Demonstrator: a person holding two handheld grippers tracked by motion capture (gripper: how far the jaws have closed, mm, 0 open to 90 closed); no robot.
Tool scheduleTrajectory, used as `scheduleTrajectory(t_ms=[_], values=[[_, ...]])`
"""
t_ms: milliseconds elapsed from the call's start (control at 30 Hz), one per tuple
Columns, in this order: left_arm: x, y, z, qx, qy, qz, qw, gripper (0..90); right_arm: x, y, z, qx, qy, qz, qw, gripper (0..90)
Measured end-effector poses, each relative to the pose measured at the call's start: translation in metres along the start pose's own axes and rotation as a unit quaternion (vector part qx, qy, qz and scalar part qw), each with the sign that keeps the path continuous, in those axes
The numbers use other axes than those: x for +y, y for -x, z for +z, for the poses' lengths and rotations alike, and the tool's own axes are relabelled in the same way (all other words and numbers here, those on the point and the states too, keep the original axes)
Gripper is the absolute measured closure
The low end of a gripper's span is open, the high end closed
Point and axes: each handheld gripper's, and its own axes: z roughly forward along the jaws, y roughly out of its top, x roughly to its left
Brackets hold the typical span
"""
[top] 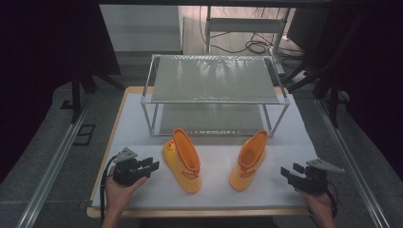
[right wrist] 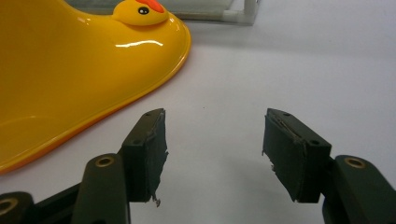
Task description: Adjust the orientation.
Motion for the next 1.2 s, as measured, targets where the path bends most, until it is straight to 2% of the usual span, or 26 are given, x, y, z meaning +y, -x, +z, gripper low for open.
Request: scheduleTrajectory(t_ms=[67,167,267,367,467,533,600,700,767,800,833,867,900,967,1033,1200], values=[[0.000,0.000,-0.003,0.002,0.008,-0.002,1.0000,67.9,0.001,0.000,-0.001,-0.001,-0.001,-0.001,1.0000,38.9],[0.000,0.001,-0.007,0.011,0.015,-0.006,0.9998,79.2,0.001,0.000,-0.001,-0.001,0.001,0.000,1.0000,38.8],[0.001,0.002,-0.010,0.016,0.014,-0.005,0.9998,86.7,0.001,0.002,-0.001,-0.004,0.002,0.000,1.0000,38.7],[0.002,0.006,-0.013,0.017,0.011,-0.001,0.9998,89.8,0.000,0.003,-0.001,-0.009,0.001,0.000,1.0000,37.7],[0.003,0.013,-0.014,0.004,0.008,0.008,0.9999,90.0,-0.001,0.006,0.000,-0.010,0.002,0.006,0.9999,37.6],[0.001,0.024,-0.013,0.001,0.007,0.018,0.9998,90.0,-0.001,0.007,0.000,-0.009,0.002,0.010,0.9999,37.8],[-0.003,0.034,-0.012,-0.015,0.009,0.025,0.9995,90.0,-0.002,0.007,0.001,-0.010,0.000,0.009,0.9999,37.8],[-0.012,0.052,-0.009,-0.026,0.009,0.037,0.9989,90.0,-0.002,0.006,0.001,-0.008,-0.001,0.009,0.9999,37.9],[-0.015,0.071,-0.003,-0.033,0.011,0.056,0.9978,90.0,-0.002,0.005,0.003,-0.007,-0.004,0.007,0.9999,37.9],[-0.015,0.071,-0.003,-0.033,0.011,0.056,0.9978,90.0,-0.002,0.005,0.003,-0.007,-0.004,0.007,0.9999,37.9],[-0.015,0.078,-0.001,-0.035,0.013,0.065,0.9972,90.0,-0.002,0.004,0.004,-0.007,-0.004,0.008,0.9999,37.9],[-0.016,0.091,0.003,-0.041,0.018,0.079,0.9959,89.9,-0.002,0.003,0.004,-0.006,-0.005,0.008,0.9999,37.9],[-0.016,0.091,0.003,-0.041,0.018,0.079,0.9959,90.0,-0.002,0.003,0.004,-0.006,-0.005,0.008,0.9999,37.9],[-0.017,0.104,0.009,-0.043,0.021,0.099,0.9940,90.0,-0.002,0.003,0.004,-0.006,-0.006,0.006,0.9999,37.8],[-0.018,0.112,0.013,-0.041,0.025,0.112,0.9926,90.0,-0.002,0.003,0.005,-0.006,-0.004,0.008,0.9999,37.8],[-0.025,0.121,0.015,-0.062,0.030,0.113,0.9912,90.0,-0.003,0.007,0.003,-0.010,-0.004,0.014,0.9998,37.8]])
